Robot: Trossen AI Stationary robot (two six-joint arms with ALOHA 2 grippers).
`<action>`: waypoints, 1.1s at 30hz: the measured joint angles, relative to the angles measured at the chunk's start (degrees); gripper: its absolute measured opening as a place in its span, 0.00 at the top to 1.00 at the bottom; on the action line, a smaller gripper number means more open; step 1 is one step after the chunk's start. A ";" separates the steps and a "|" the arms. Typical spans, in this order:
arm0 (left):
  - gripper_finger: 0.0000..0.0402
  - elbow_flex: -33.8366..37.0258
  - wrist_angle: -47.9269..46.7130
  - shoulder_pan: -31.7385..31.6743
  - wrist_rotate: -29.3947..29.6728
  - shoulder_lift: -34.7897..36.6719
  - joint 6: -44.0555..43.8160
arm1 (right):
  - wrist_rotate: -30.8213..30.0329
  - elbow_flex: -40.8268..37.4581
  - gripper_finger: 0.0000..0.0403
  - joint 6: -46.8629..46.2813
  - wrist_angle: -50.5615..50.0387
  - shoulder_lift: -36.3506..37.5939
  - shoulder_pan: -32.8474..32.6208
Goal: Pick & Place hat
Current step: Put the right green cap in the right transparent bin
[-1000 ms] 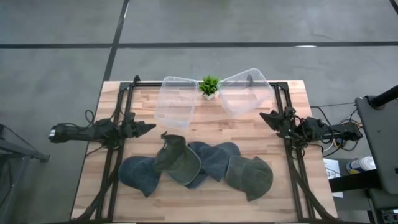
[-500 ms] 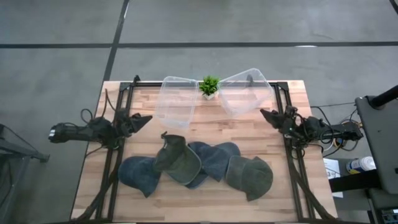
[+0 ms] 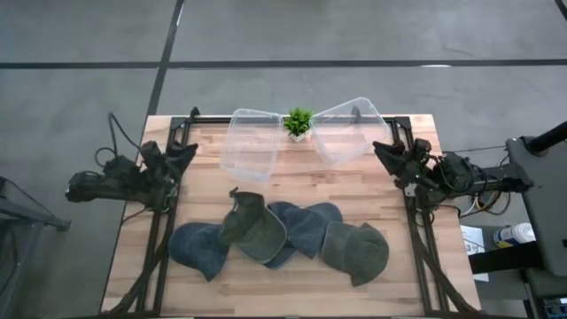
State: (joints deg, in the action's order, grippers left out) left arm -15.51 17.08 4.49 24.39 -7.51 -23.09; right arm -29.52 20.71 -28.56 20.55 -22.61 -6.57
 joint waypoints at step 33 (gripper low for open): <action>0.62 -28.82 -23.13 -0.01 -1.19 -28.21 7.65 | 47.20 37.03 0.48 -14.88 -84.89 -33.20 -3.68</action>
State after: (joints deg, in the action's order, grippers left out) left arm -44.33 -6.05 4.48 23.20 -35.72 -15.43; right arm 17.68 57.74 -43.44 -64.33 -55.81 -10.25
